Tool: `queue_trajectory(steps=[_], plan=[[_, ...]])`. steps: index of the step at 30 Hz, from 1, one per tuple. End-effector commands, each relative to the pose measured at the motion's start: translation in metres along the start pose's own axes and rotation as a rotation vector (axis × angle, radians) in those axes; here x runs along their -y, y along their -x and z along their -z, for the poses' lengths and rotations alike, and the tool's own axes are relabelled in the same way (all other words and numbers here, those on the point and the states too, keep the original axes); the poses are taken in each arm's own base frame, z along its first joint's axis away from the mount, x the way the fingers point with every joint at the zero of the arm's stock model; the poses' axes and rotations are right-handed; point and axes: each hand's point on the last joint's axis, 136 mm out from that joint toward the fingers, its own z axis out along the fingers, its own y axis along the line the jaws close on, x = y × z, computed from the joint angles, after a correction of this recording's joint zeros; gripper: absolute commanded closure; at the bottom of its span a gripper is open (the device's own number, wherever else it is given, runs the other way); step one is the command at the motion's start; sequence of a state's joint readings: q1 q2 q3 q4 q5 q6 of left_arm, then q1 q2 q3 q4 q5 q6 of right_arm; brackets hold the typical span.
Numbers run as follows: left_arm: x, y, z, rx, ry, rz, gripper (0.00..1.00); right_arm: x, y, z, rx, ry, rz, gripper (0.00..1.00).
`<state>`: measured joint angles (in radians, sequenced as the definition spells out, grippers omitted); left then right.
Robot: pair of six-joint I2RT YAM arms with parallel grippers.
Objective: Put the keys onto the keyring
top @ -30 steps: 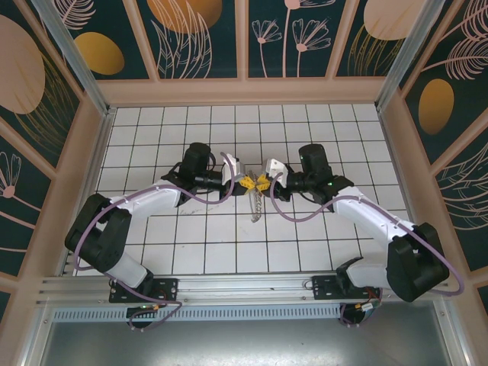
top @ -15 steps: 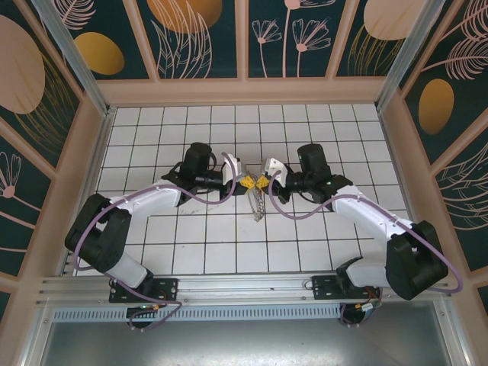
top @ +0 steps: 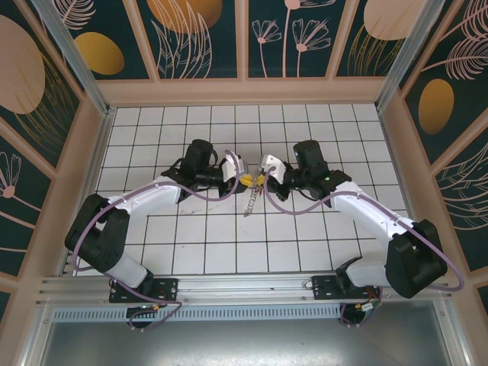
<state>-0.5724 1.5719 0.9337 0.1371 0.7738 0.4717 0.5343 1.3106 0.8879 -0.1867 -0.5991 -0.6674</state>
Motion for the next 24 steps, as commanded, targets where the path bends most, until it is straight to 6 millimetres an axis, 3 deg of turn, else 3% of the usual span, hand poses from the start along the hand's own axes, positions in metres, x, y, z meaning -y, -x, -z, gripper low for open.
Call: queue_trajectory(steps=[1,14,15,24], plan=[[-0.001,0.022,0.008,0.036,0.009,-0.060,0.78,0.006,0.012,0.002,0.007,-0.017,-0.006,1.00],[0.008,0.025,0.007,0.061,-0.050,-0.055,0.75,0.003,0.011,-0.001,0.023,-0.002,-0.004,1.00],[0.005,0.036,0.008,0.077,-0.050,-0.071,0.75,0.003,0.011,-0.001,0.024,-0.001,-0.004,1.00],[0.002,0.032,0.002,0.063,-0.066,-0.062,0.74,0.001,0.013,-0.001,0.043,0.008,0.005,1.00]])
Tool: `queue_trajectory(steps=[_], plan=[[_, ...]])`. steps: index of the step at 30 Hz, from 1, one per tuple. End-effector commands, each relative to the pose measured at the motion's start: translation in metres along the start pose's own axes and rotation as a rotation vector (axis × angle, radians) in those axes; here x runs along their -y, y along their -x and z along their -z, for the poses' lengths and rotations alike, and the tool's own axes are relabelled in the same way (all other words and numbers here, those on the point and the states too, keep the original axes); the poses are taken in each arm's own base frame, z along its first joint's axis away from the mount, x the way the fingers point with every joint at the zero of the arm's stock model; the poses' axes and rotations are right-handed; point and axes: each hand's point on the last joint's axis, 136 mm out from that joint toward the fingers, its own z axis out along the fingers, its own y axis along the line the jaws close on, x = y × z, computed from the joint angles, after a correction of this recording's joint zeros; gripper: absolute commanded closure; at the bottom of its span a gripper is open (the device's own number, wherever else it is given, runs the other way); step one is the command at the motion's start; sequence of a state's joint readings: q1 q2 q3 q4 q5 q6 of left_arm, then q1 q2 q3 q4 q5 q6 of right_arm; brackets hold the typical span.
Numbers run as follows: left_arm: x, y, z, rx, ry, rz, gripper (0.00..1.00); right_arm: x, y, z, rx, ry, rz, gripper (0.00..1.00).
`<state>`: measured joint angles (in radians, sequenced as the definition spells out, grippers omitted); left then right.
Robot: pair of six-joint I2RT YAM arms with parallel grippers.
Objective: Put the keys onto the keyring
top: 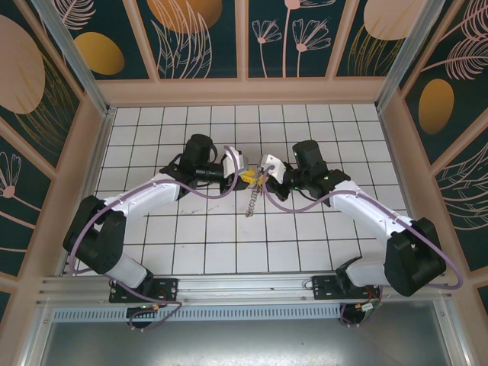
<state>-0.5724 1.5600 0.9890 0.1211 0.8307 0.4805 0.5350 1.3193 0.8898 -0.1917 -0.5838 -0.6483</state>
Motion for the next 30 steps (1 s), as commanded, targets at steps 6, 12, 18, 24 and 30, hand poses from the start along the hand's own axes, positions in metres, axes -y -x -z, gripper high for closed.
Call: queue_trajectory(steps=[6,12,18,24,30], plan=[[0.000,-0.006,-0.006,-0.025,-0.050,-0.004,0.74,-0.002,0.020,0.002,0.073,0.014,0.039,1.00],[0.001,-0.009,-0.009,-0.033,-0.069,0.003,0.75,-0.002,0.022,0.002,0.086,0.020,0.044,1.00],[-0.001,-0.007,-0.010,-0.035,-0.068,-0.003,0.89,-0.003,0.023,0.002,0.087,0.027,0.045,1.00],[-0.003,-0.003,-0.008,-0.018,-0.053,-0.010,1.00,-0.005,0.022,0.004,0.096,0.019,0.046,1.00],[0.009,0.014,-0.002,0.119,-0.063,-0.019,1.00,-0.008,0.015,0.008,0.150,0.023,0.032,0.87]])
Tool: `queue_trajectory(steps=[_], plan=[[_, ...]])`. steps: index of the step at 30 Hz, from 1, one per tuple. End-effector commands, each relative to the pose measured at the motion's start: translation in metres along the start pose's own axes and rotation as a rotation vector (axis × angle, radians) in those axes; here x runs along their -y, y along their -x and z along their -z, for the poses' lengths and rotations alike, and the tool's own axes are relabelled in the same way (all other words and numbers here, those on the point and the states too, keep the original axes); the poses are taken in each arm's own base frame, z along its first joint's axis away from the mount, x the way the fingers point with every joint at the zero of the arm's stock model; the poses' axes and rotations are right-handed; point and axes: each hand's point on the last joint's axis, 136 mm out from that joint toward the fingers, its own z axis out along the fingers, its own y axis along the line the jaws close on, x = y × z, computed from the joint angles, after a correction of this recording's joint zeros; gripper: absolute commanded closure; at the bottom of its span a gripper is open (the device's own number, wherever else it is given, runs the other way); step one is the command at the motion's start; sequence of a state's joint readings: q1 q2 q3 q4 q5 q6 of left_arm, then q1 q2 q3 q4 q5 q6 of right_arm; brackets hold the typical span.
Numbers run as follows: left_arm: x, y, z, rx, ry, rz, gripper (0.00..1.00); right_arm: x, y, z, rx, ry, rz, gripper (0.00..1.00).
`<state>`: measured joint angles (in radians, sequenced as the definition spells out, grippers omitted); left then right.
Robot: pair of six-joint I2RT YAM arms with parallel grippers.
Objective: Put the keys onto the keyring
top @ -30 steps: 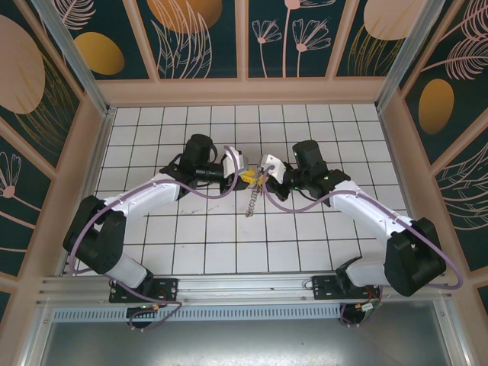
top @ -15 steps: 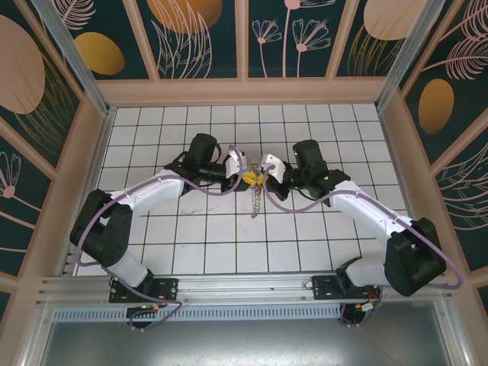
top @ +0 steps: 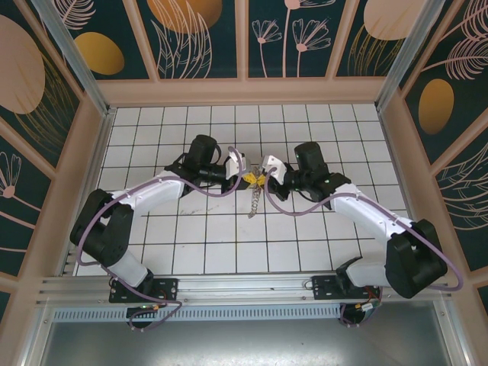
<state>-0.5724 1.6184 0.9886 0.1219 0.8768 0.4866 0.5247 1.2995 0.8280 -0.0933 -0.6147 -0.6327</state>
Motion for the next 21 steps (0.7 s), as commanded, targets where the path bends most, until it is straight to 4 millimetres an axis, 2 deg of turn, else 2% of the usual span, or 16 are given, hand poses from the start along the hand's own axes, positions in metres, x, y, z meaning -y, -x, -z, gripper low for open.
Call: queue_trajectory(steps=[1,6,16,19,21], plan=[[0.009,0.034,0.009,0.151,-0.021,-0.062,1.00,-0.007,0.016,0.008,0.104,0.034,0.017,0.86],[0.018,0.046,0.012,0.236,-0.070,-0.065,1.00,-0.010,0.021,0.010,0.152,0.063,0.011,0.85],[0.021,0.053,0.016,0.282,-0.073,-0.066,1.00,-0.005,0.016,0.014,0.178,0.066,-0.016,0.85],[0.022,0.055,0.016,0.291,-0.077,-0.068,1.00,-0.004,0.018,0.015,0.185,0.067,-0.018,0.89],[0.022,0.055,0.016,0.291,-0.073,-0.068,1.00,-0.003,0.017,0.015,0.180,0.060,-0.018,0.97]])
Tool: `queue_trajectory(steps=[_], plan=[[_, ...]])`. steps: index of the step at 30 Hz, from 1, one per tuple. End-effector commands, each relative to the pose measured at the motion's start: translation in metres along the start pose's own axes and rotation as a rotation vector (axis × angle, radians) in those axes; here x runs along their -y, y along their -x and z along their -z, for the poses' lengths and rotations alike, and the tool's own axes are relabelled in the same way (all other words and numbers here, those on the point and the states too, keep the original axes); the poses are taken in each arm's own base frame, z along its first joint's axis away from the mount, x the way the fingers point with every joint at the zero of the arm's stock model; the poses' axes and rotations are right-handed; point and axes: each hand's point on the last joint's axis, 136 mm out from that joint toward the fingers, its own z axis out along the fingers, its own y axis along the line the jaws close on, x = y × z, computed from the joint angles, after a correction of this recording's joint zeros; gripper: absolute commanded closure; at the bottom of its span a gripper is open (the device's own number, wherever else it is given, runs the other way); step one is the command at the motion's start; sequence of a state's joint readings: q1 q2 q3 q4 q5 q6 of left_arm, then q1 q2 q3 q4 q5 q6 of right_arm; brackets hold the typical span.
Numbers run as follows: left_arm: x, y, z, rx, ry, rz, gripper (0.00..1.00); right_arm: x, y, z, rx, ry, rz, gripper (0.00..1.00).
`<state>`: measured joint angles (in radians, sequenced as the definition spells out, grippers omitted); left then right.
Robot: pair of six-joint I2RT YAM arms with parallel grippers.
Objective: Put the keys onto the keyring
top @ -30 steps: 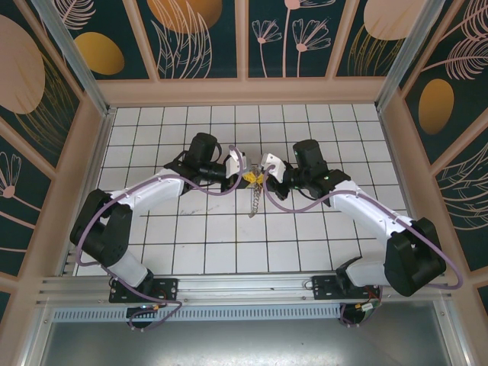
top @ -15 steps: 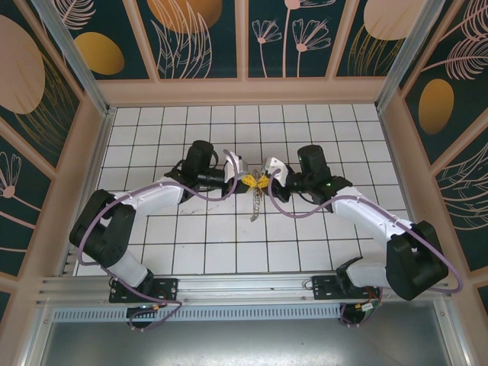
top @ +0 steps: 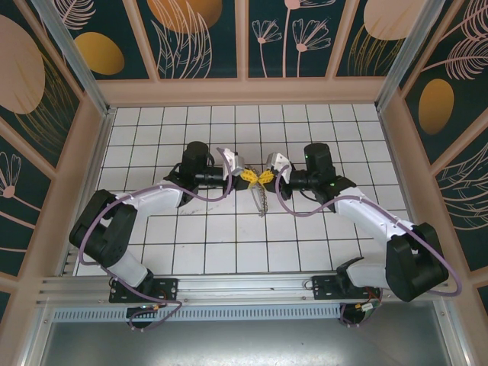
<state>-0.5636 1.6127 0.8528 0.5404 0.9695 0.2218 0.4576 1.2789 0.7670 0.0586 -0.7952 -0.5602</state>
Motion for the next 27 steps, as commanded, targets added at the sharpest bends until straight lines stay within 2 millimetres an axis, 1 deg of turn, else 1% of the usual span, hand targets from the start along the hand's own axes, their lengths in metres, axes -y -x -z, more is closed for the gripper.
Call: queue_trajectory(steps=[1,3,5,7,8,9,12,15,21,27], plan=[[0.016,0.034,0.004,0.091,-0.061,-0.099,1.00,-0.001,0.002,0.002,0.019,-0.003,0.011,0.99],[0.011,0.028,0.003,0.053,-0.041,-0.100,1.00,0.000,0.003,0.003,0.010,-0.013,0.017,1.00],[0.006,0.016,0.002,-0.021,-0.021,-0.092,1.00,0.002,0.004,0.004,-0.014,-0.031,0.028,1.00],[0.002,0.006,0.001,-0.092,-0.009,-0.089,0.96,0.003,0.004,0.003,-0.036,-0.043,0.044,1.00],[0.002,-0.003,0.002,-0.132,-0.008,-0.077,0.94,0.004,0.004,0.004,-0.046,-0.050,0.050,1.00],[-0.001,-0.002,0.002,-0.153,-0.008,-0.086,0.92,0.004,0.004,0.004,-0.055,-0.053,0.057,1.00],[-0.002,-0.011,0.002,-0.218,-0.019,-0.067,0.88,0.006,0.008,0.003,-0.066,-0.062,0.066,1.00],[-0.003,-0.014,0.002,-0.244,-0.023,-0.063,0.84,0.007,0.009,0.002,-0.082,-0.072,0.076,1.00],[-0.004,-0.005,0.000,-0.228,-0.035,-0.069,0.80,0.005,0.010,-0.002,-0.103,-0.064,0.081,1.00],[-0.005,-0.006,-0.001,-0.236,-0.048,-0.055,0.76,0.003,0.015,-0.003,-0.091,-0.057,0.092,1.00]])
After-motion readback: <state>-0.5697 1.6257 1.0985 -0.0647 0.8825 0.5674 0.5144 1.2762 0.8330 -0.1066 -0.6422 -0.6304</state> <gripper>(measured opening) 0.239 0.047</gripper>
